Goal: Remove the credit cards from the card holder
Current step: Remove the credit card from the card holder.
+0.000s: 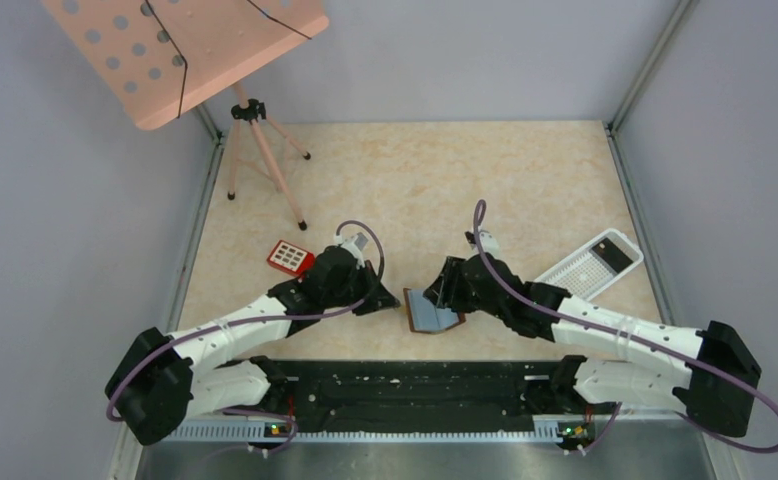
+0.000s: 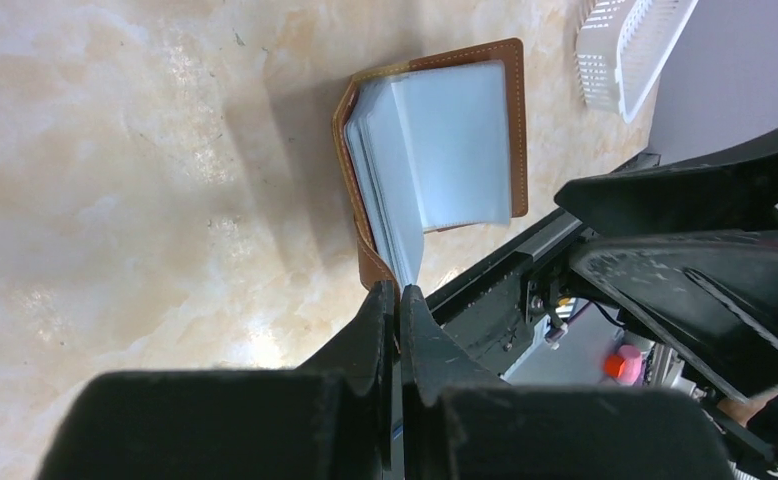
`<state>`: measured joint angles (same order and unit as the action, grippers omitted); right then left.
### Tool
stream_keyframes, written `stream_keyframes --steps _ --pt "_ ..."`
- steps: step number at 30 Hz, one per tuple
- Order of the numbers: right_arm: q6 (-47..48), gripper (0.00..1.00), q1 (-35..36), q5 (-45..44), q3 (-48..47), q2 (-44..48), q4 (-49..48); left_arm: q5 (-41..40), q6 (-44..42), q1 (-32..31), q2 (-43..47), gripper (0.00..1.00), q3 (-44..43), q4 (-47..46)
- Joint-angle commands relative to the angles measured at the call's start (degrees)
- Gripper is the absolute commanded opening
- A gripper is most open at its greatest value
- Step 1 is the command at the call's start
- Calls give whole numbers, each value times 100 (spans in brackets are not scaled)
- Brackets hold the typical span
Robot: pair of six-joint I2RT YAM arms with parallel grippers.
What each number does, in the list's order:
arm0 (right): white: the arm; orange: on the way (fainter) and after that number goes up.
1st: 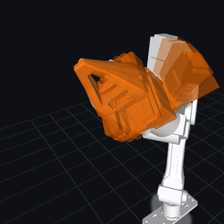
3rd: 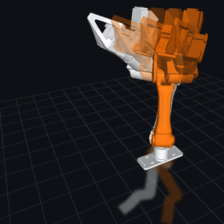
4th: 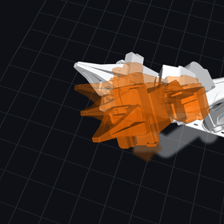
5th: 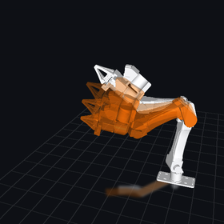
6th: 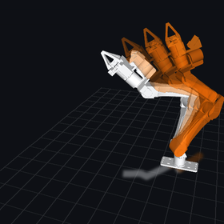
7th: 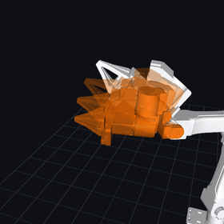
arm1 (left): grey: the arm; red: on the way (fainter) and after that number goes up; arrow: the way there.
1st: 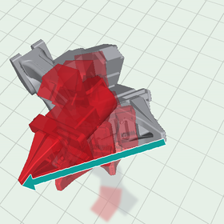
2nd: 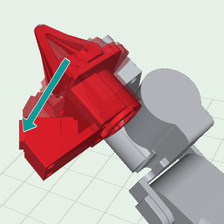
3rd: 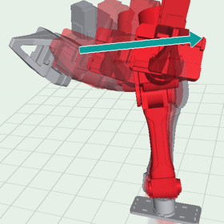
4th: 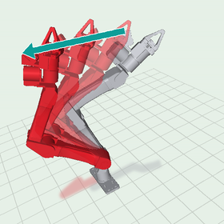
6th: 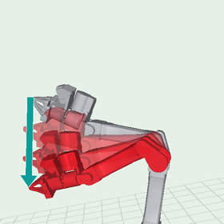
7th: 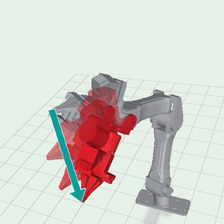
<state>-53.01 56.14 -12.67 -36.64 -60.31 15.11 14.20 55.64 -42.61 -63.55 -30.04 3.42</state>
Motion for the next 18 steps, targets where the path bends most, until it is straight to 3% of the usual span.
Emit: stream_keyframes --steps 1,7,14,18 --pt "-125 46 39 470 234 85 -1174 128 57 25 3 0 78 -291" --pt "-208 47 43 539 452 -321 -1622 132 53 25 10 0 52 -297" --pt "20 63 40 507 378 -926 -1583 161 35 25 -46 0 6 -291" --pt "151 59 38 447 298 -1240 -1382 163 31 25 -14 0 16 -295"
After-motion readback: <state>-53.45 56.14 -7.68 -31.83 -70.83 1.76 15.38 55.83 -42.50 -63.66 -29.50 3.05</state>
